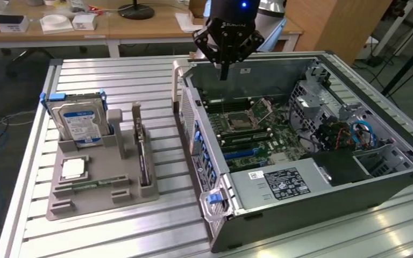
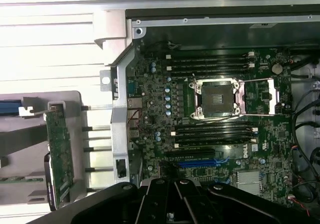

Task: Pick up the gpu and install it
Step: 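Reach for the gpu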

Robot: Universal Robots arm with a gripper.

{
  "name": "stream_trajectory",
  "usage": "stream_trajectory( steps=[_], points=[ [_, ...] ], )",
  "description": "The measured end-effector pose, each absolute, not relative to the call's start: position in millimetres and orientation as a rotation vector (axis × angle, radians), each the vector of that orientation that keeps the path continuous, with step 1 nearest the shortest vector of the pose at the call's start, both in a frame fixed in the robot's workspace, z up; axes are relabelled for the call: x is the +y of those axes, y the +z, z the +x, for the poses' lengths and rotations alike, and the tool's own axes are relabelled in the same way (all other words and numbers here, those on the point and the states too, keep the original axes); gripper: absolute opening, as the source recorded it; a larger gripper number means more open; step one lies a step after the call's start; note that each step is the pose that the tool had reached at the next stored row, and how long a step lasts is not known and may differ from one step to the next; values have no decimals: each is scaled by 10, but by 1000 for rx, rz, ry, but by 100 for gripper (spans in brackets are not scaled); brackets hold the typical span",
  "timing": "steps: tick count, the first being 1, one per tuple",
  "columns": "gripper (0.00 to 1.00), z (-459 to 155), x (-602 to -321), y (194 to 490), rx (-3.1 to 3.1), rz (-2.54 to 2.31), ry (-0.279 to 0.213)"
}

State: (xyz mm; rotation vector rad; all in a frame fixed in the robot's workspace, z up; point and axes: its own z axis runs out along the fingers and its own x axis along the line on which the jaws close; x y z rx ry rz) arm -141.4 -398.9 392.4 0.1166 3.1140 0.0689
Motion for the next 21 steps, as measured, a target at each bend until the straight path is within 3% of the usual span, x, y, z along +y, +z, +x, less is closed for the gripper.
stream_trajectory(
  steps=[21],
  points=[
    [11,-1575,-3989,3916,3115,117,69]
  ],
)
